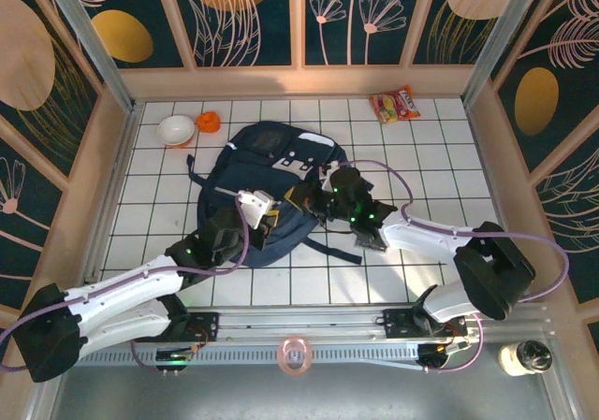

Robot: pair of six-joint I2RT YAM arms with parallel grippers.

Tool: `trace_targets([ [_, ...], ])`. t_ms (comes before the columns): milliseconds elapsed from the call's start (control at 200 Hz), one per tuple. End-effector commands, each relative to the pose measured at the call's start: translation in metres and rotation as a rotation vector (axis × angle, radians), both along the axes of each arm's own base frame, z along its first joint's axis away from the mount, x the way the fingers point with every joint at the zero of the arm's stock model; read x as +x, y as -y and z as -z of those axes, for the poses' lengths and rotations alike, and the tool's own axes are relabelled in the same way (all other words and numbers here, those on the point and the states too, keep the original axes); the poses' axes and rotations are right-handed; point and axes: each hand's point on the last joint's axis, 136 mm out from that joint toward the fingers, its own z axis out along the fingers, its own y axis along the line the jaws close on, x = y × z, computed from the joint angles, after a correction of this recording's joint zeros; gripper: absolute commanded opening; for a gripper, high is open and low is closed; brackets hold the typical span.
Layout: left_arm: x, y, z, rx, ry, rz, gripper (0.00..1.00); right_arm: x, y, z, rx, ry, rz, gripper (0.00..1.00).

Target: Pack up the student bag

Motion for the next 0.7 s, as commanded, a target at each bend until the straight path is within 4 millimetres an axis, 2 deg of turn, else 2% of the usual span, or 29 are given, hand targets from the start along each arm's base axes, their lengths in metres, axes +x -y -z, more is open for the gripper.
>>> trace_targets([
  [0, -0.003, -0.01, 0.012, 0.006, -0.038, -0.019, 0.04, 0.027, 0.017, -0.043, 0.043, 0.127, 0.101, 0.0],
  [75, -0.006, -0.006, 0.011, -0.01, -0.044, 0.003, 0.15, 0.025, 0.014, -0.046, 0.052, 0.131, 0.087, 0.0],
  [270, -0.007, 0.001, 0.009, -0.031, -0.051, 0.034, 0.22, 0.026, 0.012, -0.047, 0.057, 0.129, 0.085, 0.0],
  [400, -0.009, 0.002, 0.013, -0.023, -0.065, 0.043, 0.0, 0.026, 0.012, -0.048, 0.059, 0.13, 0.086, 0.0],
  [626, -0.006, -0.016, 0.02, 0.004, -0.066, -0.027, 0.0, 0.03, 0.025, -0.047, 0.033, 0.134, 0.098, 0.0],
  [696, -0.009, -0.014, 0.018, -0.016, -0.073, -0.006, 0.0, 0.031, 0.028, -0.051, 0.032, 0.14, 0.103, 0.0],
])
